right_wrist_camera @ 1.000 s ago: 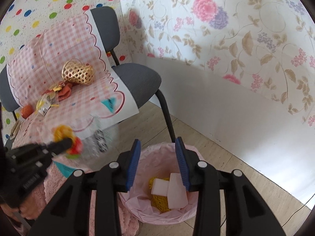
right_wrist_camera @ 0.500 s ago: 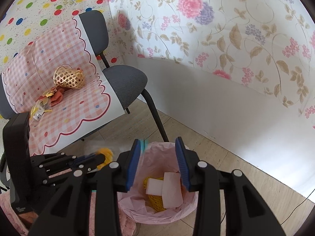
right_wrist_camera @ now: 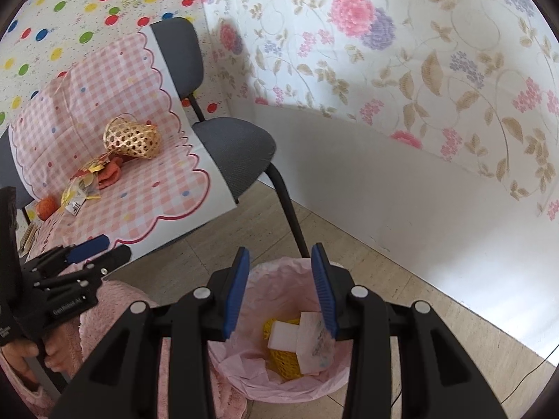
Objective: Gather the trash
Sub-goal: 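Carry tissue and wrapper to the pink bin and open both grippers, then move both grippers back over the snack packets on the chair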
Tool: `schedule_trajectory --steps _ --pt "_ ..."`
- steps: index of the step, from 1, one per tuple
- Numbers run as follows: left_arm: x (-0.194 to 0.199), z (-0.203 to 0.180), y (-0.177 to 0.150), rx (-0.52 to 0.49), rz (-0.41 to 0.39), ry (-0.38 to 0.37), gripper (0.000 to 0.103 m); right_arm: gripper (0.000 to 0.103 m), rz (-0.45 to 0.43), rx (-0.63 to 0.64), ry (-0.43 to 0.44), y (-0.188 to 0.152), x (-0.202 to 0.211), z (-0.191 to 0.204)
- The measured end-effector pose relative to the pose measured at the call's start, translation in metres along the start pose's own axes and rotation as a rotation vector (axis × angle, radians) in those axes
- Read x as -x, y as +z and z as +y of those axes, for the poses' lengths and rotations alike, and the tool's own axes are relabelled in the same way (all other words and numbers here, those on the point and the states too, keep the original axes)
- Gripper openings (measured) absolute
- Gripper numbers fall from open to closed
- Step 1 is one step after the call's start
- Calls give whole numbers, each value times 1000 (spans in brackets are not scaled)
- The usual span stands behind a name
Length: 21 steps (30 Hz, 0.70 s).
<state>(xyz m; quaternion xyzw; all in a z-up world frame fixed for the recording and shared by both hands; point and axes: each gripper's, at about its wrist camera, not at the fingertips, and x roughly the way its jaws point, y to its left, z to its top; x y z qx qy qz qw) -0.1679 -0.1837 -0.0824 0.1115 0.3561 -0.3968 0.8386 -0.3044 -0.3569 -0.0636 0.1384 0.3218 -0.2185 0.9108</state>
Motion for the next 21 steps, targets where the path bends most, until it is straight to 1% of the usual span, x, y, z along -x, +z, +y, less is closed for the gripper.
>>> schedule_trajectory --steps 5,7,10,14,16,20,21 --pt "17 18 1 33 -17 18 58 36 -3 30 21 5 2 16" --pt "24 27 0 53 -19 33 62 36 -7 47 34 9 3 25" --pt "33 41 0 81 -29 60 62 36 -11 77 67 18 3 42" --pt "48 71 -1 135 -40 120 65 36 -18 133 113 31 -1 71" --pt "57 89 -1 166 -50 165 72 37 -18 156 137 38 -3 85" --pt "75 123 -3 219 -72 241 73 42 -18 212 187 51 -11 117" --pt "80 132 -3 236 -78 261 75 42 -15 225 203 55 -13 126"
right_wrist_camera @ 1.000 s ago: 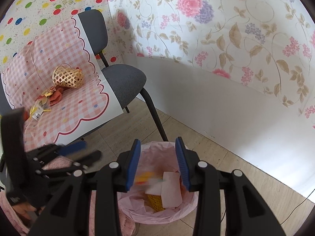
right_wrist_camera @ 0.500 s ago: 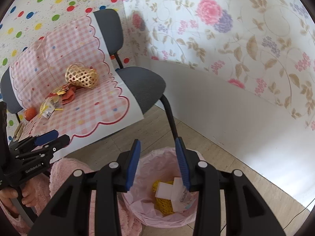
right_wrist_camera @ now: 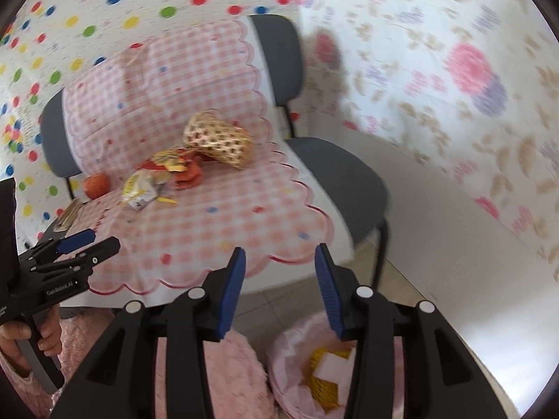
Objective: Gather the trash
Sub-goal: 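Move both grippers back over the snack packets on the chair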
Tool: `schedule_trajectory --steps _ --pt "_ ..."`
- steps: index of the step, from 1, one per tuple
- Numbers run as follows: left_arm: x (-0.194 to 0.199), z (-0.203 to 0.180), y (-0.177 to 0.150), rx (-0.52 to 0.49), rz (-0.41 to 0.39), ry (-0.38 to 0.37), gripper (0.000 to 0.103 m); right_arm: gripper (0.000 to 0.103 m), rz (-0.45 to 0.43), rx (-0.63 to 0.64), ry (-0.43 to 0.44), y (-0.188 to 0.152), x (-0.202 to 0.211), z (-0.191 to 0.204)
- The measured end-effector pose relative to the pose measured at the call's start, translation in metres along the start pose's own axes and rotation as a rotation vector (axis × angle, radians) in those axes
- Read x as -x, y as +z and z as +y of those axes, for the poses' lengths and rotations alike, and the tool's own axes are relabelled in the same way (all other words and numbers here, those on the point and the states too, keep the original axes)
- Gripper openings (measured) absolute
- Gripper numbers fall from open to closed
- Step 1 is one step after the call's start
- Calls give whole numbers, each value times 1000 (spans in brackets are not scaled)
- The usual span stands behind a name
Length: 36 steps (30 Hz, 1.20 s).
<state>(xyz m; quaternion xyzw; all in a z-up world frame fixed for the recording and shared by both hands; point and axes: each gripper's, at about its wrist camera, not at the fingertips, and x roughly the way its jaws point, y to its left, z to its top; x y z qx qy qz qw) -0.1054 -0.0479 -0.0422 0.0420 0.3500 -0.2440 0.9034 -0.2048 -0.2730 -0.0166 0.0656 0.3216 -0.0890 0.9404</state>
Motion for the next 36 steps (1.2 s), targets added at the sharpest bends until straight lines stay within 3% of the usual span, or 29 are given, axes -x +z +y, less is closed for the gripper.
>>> schedule_trajectory --steps 7,15,23,30,36 --pt "14 62 17 88 -29 137 87 50 12 101 75 32 -29 48" --pt "10 121 33 173 -31 263 88 60 41 240 146 73 -76 109" --pt "-23 165 42 217 18 301 88 60 104 379 192 100 -147 182" --pt "-48 196 45 251 39 289 88 60 169 474 185 118 -212 227" --pt "-61 212 43 303 44 266 88 72 210 595 133 117 -248 256"
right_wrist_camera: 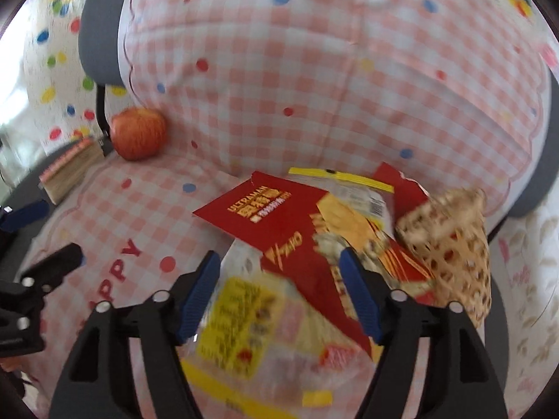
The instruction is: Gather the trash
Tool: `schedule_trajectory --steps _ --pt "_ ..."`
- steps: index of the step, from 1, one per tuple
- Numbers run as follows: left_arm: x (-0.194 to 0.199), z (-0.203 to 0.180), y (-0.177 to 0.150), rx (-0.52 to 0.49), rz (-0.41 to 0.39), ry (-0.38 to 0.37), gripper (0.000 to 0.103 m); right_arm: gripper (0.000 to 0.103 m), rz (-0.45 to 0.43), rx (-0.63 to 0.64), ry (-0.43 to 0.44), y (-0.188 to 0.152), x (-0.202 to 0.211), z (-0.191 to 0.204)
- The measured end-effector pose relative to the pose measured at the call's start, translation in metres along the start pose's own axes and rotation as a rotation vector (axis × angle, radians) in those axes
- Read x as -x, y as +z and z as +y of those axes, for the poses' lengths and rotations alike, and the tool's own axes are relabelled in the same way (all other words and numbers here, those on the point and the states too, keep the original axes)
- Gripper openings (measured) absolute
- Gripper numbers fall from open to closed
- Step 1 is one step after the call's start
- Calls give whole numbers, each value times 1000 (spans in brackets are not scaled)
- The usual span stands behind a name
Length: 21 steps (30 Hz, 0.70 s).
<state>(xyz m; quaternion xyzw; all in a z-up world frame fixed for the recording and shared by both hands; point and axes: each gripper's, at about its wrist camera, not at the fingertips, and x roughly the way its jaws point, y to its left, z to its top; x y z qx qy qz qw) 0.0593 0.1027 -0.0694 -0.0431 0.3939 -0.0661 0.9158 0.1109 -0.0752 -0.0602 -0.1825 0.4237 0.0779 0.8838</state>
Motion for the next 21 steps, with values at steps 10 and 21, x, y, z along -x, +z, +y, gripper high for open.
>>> schedule_trajectory --steps 10,21 --pt "-6 6 -1 14 7 -9 88 40 4 30 -71 16 -14 10" --pt "13 3 -2 4 -20 -2 88 4 -136 -85 30 31 49 -30"
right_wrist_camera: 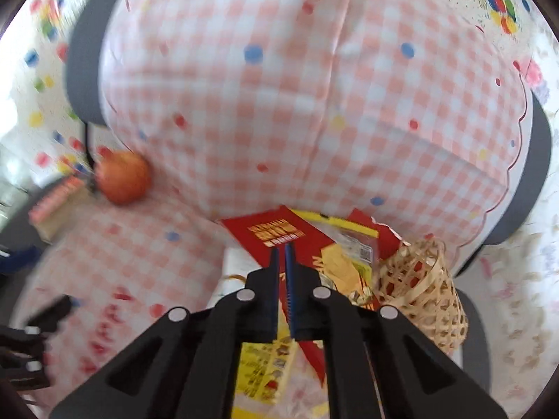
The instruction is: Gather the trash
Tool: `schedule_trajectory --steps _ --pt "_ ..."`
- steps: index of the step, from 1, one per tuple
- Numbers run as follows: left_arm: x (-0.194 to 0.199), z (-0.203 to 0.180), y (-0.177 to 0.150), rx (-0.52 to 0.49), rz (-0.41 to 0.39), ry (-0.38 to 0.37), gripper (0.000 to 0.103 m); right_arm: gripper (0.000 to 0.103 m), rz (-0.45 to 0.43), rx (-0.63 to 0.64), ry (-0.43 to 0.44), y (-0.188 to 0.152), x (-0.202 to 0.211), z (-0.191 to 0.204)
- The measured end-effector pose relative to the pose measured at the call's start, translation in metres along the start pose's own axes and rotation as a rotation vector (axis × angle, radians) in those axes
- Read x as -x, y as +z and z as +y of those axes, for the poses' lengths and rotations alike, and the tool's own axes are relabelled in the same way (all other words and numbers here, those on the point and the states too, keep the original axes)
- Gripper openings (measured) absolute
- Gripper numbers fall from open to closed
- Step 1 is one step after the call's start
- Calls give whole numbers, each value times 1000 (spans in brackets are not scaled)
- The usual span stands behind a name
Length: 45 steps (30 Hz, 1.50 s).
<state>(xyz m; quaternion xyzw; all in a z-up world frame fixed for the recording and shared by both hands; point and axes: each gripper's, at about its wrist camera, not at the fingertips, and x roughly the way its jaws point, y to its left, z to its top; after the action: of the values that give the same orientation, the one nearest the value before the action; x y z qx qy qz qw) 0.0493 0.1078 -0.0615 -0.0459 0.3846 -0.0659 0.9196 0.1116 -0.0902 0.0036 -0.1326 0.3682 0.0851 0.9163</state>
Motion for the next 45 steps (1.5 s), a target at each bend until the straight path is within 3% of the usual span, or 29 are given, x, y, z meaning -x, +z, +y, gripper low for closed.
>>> schedule_trajectory --steps 2,4,5,8,14,16,24,27,30,33,34,36,39,41,45 --pt "4 -3 0 -6 -6 0 88 15 -36 -25 0 0 18 -9" --pt "6 -7 -1 -13 -6 0 88 45 -70 -30 -35 -5 35 -21" --pt "6 -10 -1 -19 -3 -2 88 47 -76 -28 -47 -8 38 -24" --pt "5 -20 -2 -40 2 -7 88 48 -61 -26 -91 -29 46 -40" --pt "3 -42 1 -67 1 -22 88 48 19 -6 -66 -73 34 -48" --pt "3 -46 1 -68 3 -26 88 54 36 37 -68 -81 28 -39" --pt "1 -47 2 -68 6 -12 88 58 83 207 -142 -82 -9 -13" --pt "0 -44 4 -66 7 -7 88 58 59 272 -215 -77 -16 -6" --pt "-2 -40 6 -65 5 0 88 58 19 267 -221 -68 -14 -8" --pt "-5 -36 9 -59 7 4 88 48 27 284 -211 -64 -23 -8" --pt "-6 -34 11 -57 6 5 88 35 36 299 -213 -65 -28 -7" --pt "-7 -33 12 -55 5 7 88 22 59 310 -201 -66 -35 -5" --pt "-5 -32 14 -57 -2 12 88 9 8 305 -214 -62 -27 -5" --pt "-1 -33 14 -64 -9 13 88 3 -51 235 -208 -51 -7 -13" --pt "12 -41 13 -86 -30 -9 88 2 -172 -16 -180 -39 53 -56"
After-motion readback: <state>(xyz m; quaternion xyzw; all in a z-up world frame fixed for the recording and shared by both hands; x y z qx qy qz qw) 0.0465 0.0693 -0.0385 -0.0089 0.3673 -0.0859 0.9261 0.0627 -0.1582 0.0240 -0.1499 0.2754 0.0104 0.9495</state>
